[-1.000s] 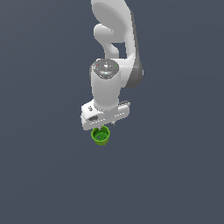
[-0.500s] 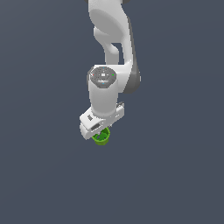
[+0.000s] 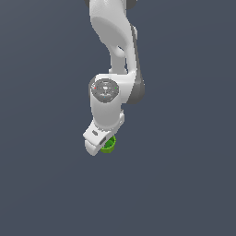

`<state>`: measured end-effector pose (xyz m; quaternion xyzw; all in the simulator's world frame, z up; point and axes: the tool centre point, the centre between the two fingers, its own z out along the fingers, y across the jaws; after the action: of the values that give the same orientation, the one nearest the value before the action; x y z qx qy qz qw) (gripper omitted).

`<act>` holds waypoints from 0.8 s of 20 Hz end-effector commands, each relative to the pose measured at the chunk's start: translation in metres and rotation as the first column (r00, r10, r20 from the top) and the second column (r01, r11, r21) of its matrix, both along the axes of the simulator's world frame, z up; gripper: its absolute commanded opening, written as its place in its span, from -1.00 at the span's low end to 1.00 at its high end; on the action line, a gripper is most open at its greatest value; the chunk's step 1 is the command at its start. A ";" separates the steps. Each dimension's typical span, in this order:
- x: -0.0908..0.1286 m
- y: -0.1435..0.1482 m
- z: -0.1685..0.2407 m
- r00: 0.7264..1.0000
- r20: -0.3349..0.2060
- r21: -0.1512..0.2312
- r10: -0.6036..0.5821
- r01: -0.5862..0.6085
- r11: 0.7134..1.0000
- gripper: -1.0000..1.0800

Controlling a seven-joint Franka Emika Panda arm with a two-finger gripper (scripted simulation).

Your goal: Pick up the object and move it to a goal position.

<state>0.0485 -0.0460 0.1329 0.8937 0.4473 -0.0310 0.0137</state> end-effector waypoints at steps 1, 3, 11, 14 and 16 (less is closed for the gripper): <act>0.002 -0.003 -0.004 0.998 -0.008 0.002 0.067 -0.067 0.998 0.23; 0.004 -0.005 -0.007 0.993 -0.015 0.005 0.119 -0.119 0.993 0.23; 0.011 -0.014 -0.018 0.948 -0.038 0.021 0.316 -0.316 0.949 0.23; 0.013 -0.017 -0.022 0.927 -0.043 0.027 0.373 -0.373 0.928 0.23; 0.014 -0.019 -0.024 0.913 -0.046 0.031 0.405 -0.404 0.914 0.23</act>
<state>0.0614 -0.0639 0.1103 0.7900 0.6115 -0.0453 0.0001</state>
